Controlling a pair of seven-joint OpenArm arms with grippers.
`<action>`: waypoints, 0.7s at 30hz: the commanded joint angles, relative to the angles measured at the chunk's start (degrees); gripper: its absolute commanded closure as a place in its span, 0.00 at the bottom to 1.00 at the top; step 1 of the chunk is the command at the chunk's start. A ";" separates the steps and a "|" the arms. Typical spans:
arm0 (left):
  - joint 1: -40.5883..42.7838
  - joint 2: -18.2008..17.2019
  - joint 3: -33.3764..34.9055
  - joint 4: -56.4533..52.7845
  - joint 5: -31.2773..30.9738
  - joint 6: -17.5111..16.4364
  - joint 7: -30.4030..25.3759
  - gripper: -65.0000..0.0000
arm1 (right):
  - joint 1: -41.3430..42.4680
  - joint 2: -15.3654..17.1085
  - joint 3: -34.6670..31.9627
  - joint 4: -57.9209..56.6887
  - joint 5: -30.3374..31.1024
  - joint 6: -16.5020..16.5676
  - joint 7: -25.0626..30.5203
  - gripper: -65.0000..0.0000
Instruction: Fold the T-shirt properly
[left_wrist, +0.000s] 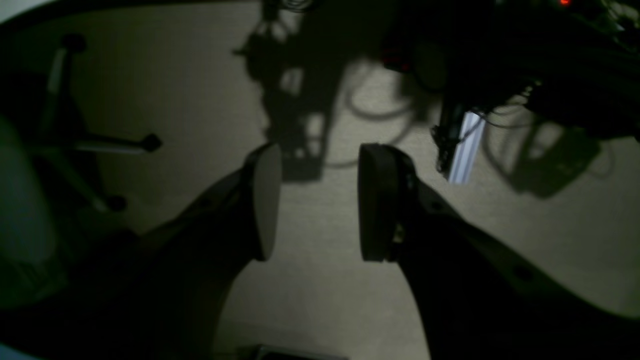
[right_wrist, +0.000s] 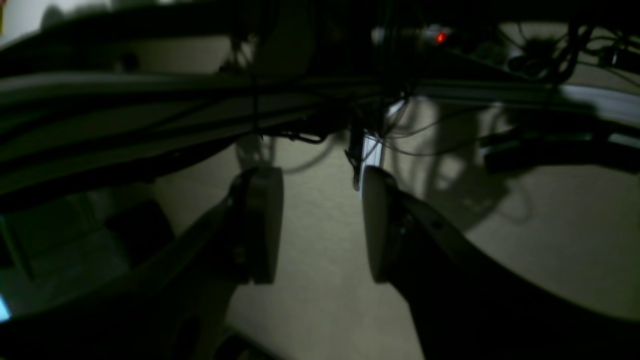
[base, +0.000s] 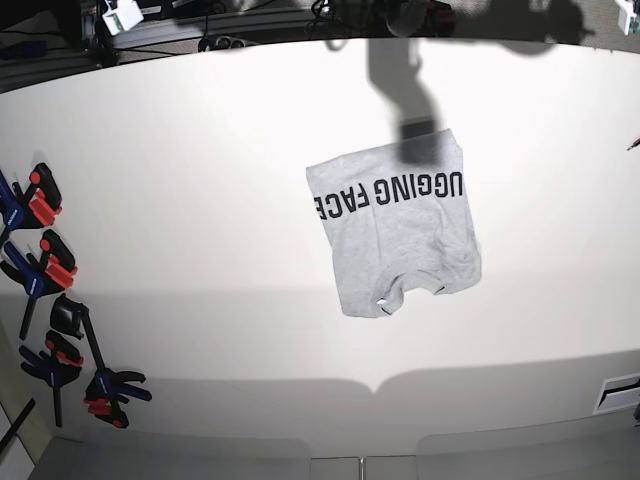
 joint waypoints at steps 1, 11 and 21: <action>1.11 -0.31 -0.57 -1.55 0.02 -0.66 -0.35 0.65 | -0.98 0.20 0.46 -1.11 0.42 0.49 -0.01 0.62; -1.44 -0.50 -0.13 -28.72 0.00 -16.79 -7.82 0.65 | 2.86 3.19 -3.32 -27.30 -10.47 0.49 5.25 0.62; -9.33 -5.22 12.83 -50.51 5.86 -22.01 -17.27 0.65 | 14.84 10.14 -22.97 -52.11 -26.21 0.49 15.43 0.62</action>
